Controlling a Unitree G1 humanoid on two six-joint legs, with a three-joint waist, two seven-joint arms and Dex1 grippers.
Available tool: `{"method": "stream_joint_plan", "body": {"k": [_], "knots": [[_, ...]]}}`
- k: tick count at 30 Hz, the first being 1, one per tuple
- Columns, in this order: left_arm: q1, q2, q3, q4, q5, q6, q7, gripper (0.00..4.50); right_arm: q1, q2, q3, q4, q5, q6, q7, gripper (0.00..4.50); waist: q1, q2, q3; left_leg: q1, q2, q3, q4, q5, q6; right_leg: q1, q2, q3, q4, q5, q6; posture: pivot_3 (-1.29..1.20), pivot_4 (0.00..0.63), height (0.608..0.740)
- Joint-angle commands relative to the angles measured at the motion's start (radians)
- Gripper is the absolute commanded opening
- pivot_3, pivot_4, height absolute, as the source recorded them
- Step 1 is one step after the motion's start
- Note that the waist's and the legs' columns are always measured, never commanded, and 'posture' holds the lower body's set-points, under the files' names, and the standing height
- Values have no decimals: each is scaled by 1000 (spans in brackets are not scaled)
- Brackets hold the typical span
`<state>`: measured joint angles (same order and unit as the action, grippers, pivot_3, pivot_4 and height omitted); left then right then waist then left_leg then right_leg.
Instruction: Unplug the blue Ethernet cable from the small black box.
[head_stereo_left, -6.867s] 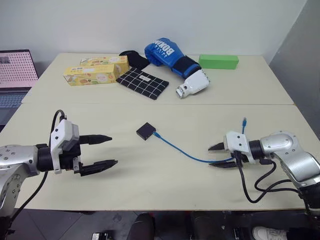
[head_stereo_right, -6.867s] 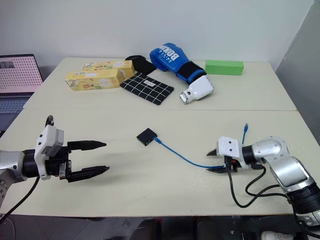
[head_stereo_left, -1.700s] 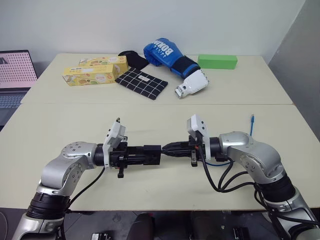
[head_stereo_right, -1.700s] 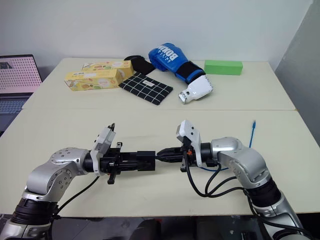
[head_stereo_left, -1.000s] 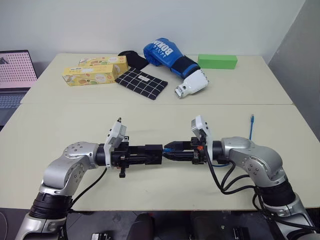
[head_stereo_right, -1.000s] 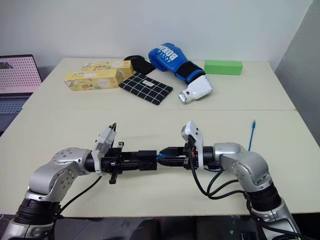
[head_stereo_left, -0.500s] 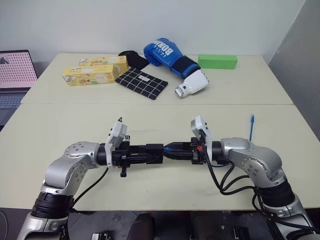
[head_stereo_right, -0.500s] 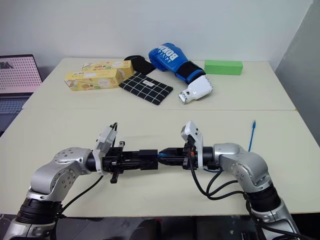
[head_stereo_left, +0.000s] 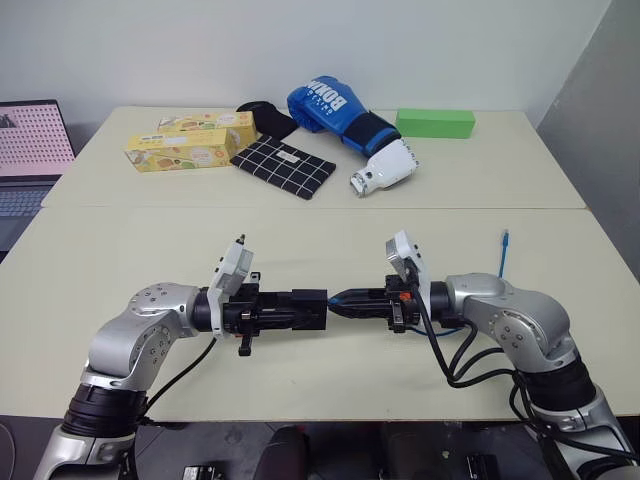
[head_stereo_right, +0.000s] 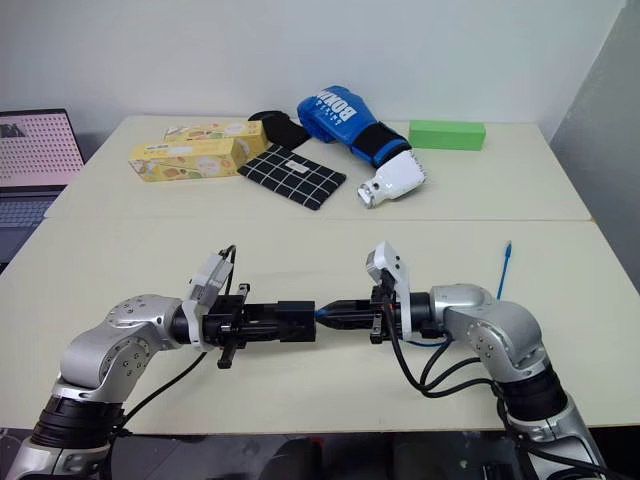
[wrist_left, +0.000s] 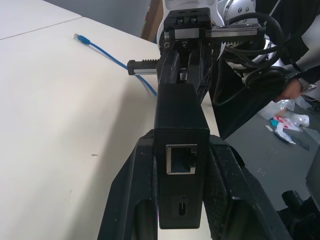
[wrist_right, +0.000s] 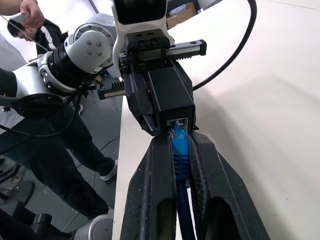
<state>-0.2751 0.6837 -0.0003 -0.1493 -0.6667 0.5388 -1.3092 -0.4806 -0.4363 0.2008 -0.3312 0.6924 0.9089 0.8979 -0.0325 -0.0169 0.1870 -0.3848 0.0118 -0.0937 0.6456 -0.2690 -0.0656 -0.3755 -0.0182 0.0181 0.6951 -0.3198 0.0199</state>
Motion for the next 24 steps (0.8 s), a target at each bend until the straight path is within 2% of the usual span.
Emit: {"method": "stream_joint_plan", "body": {"k": [1,4,5,24], "knots": [[-1,1,15,-30,-11,2,15,793,-14,23,-34,-19,48,8,-11,1206,0,0,0,0,0,0,0,0,0,0,0,0,0,0,0,0,150,740],[-1,3,15,-28,-12,2,16,793,-8,18,-35,-32,46,10,-15,1719,0,0,0,0,0,0,0,0,0,0,0,0,0,0,0,0,150,740],[-2,3,15,-25,-12,1,15,793,-3,9,-32,-39,45,10,-10,1761,0,0,0,0,0,0,0,0,0,0,0,0,0,0,0,0,150,740],[-10,-6,13,-12,-11,-4,11,793,23,27,-59,-26,70,17,-59,1761,0,0,0,0,0,0,0,0,0,0,0,0,0,0,0,0,150,740]]}}
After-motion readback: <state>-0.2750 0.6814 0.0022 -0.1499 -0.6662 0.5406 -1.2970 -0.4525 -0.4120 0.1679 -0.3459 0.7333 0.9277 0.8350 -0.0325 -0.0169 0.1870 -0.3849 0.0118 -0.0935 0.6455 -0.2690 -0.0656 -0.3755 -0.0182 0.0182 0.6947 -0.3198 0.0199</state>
